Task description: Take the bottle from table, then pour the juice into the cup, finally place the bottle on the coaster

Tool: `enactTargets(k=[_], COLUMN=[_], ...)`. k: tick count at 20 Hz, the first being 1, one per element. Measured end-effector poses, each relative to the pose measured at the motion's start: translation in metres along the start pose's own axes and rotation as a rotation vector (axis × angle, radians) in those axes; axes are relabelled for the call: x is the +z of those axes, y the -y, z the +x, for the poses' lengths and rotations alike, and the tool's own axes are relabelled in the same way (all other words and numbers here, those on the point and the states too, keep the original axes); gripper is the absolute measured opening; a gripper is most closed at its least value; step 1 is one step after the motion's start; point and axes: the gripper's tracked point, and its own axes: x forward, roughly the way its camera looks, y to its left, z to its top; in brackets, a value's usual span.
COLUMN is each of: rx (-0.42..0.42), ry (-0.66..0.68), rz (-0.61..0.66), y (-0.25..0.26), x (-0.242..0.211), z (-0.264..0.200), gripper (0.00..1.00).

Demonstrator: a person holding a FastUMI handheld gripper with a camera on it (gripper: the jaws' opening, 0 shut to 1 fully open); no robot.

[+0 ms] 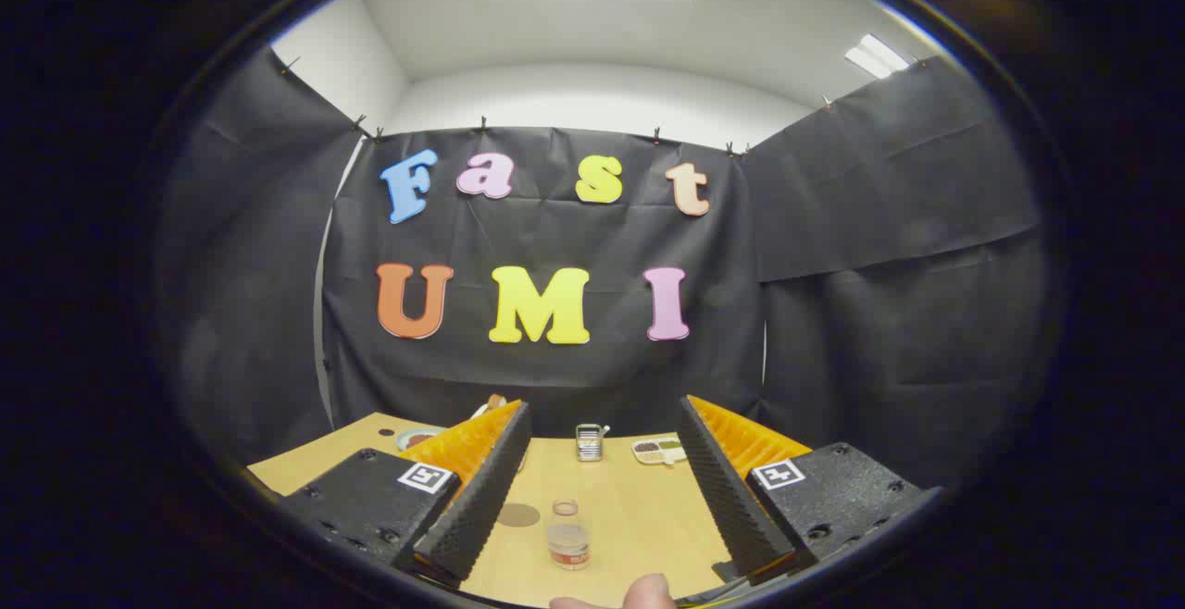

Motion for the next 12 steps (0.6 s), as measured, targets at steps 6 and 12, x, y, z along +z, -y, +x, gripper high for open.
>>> enactTargets(k=[6,12], rx=[0.017,0.017], ry=[-0.024,-0.036], rz=[0.009,0.023], y=[-0.008,-0.010], x=[-0.008,-0.011], z=[0.004,0.007], gripper=[1.00,1.00])
